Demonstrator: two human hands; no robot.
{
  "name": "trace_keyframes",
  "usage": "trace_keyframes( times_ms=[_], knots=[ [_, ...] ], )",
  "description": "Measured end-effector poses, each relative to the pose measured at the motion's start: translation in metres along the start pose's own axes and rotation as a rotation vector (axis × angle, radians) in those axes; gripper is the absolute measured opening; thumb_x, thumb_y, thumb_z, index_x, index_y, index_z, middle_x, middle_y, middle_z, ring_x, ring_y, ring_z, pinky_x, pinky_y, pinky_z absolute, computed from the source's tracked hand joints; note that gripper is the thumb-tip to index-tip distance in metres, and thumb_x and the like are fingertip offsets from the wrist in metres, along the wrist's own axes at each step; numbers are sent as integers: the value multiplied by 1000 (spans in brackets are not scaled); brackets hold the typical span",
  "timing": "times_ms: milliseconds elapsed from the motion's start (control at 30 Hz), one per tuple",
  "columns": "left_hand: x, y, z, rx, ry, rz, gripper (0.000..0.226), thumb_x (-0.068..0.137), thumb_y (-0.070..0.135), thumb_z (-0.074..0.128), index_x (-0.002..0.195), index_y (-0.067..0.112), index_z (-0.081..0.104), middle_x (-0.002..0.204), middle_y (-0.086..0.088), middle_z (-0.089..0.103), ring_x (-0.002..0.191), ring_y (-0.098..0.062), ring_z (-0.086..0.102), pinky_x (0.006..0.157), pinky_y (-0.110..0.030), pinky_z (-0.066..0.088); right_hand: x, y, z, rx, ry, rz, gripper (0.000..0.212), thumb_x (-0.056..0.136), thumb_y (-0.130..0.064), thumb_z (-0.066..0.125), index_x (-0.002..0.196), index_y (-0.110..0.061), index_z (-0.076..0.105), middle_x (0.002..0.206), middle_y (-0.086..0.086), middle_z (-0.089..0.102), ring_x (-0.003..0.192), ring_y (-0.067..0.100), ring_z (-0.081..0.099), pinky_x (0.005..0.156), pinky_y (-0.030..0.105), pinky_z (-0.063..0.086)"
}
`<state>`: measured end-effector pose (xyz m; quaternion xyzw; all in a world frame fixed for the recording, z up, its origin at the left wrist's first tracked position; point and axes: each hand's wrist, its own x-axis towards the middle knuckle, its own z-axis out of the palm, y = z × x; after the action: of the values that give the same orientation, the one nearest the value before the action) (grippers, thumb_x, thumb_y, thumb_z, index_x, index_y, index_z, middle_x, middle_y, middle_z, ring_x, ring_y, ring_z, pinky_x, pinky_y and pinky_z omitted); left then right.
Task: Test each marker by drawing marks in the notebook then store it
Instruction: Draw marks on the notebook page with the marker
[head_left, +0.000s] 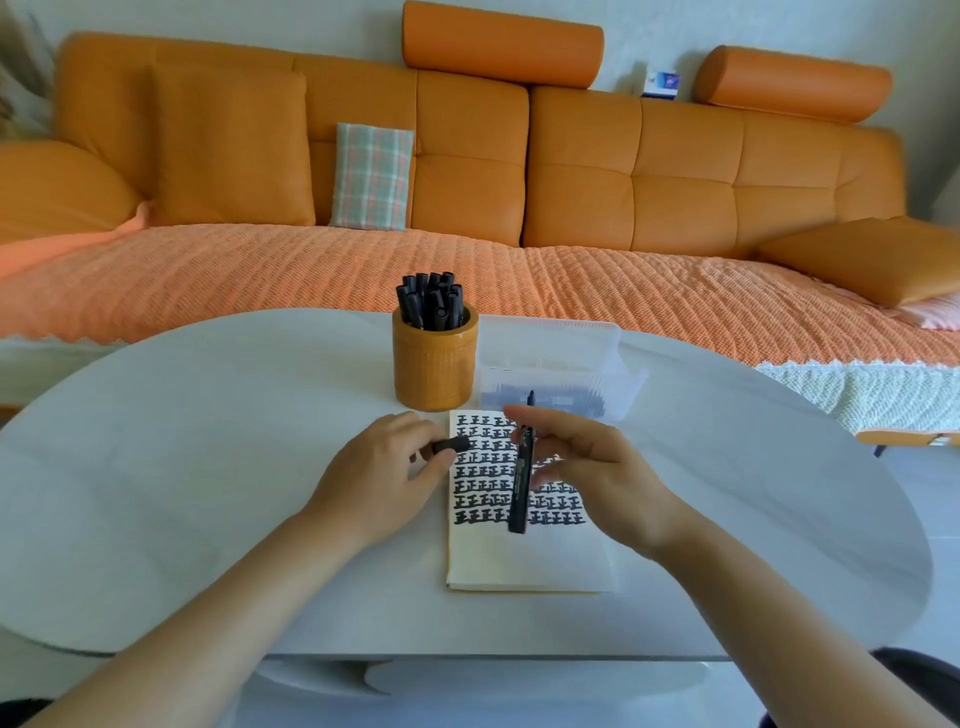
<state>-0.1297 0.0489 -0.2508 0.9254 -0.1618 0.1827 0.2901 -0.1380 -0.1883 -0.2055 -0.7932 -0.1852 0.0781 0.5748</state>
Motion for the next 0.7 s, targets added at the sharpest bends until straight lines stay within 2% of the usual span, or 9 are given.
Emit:
trace_keyframes(
  times_ms=[33, 100, 133, 200, 267, 367, 467, 567, 700],
  knots=[
    [-2, -1, 0, 20, -3, -11, 16, 93, 40, 54, 100, 29, 64, 90, 16, 58, 86, -5, 51, 68, -25, 49, -2, 0, 2, 1, -16, -6, 64, 88, 20, 42, 128, -25, 63, 112, -3, 70, 101, 14, 67, 85, 29, 54],
    [-4, -3, 0, 38, -18, -34, 15, 94, 41, 51, 96, 29, 60, 87, 15, 56, 85, -6, 49, 67, -28, 48, -7, -1, 9, -9, -45, -63, 46, 93, 6, 56, 128, -23, 60, 105, -8, 69, 96, 11, 67, 80, 24, 52],
    [-5, -3, 0, 45, -32, -47, 16, 95, 42, 50, 94, 29, 59, 86, 14, 55, 85, -7, 48, 67, -28, 48, -10, -2, 13, 6, -37, -82, 32, 95, -6, 62, 122, -22, 63, 95, -8, 67, 85, 11, 64, 74, 23, 51],
    [-7, -4, 1, 66, -60, -53, 19, 95, 43, 49, 92, 28, 60, 84, 13, 52, 86, -8, 47, 67, -29, 47, -14, -6, 22, 80, -1, -57, 11, 98, -21, 58, 103, -18, 67, 75, 0, 54, 65, 17, 51, 58, 28, 42],
    [-9, -4, 2, 56, -70, -41, 21, 94, 43, 50, 90, 26, 62, 82, 12, 50, 87, -9, 45, 68, -30, 46, -15, -5, 32, 182, -4, 9, 15, 98, -17, 52, 97, -13, 66, 72, 9, 51, 57, 24, 47, 50, 31, 33],
    [-12, -2, 2, 30, -61, -14, 21, 93, 44, 51, 90, 27, 62, 82, 13, 50, 86, -8, 43, 66, -29, 45, -17, 1, 45, 197, -12, 48, 11, 81, -9, 55, 88, -11, 63, 69, 12, 61, 55, 26, 58, 46, 24, 34],
    [-15, 1, 3, 35, -68, 22, 20, 94, 44, 50, 91, 27, 60, 84, 15, 47, 87, -7, 41, 63, -26, 40, -15, 5, 51, 134, 8, 50, 6, 76, -5, 66, 76, -7, 61, 62, 10, 62, 52, 23, 55, 48, 24, 43],
    [-18, 0, 6, 92, -74, 77, 23, 92, 46, 50, 90, 25, 59, 87, 12, 51, 89, -10, 41, 64, -27, 39, -14, 10, 52, 75, 36, 63, 17, 81, 0, 70, 70, -6, 58, 57, 3, 59, 49, 17, 49, 47, 26, 41],
    [-18, -2, 7, 152, -91, 120, 23, 93, 45, 50, 93, 23, 58, 90, 9, 49, 89, -11, 38, 64, -27, 33, -14, 14, 54, -15, 54, 7, 17, 78, -6, 71, 69, -5, 56, 60, 0, 60, 55, 15, 48, 51, 28, 39]
  ],
)
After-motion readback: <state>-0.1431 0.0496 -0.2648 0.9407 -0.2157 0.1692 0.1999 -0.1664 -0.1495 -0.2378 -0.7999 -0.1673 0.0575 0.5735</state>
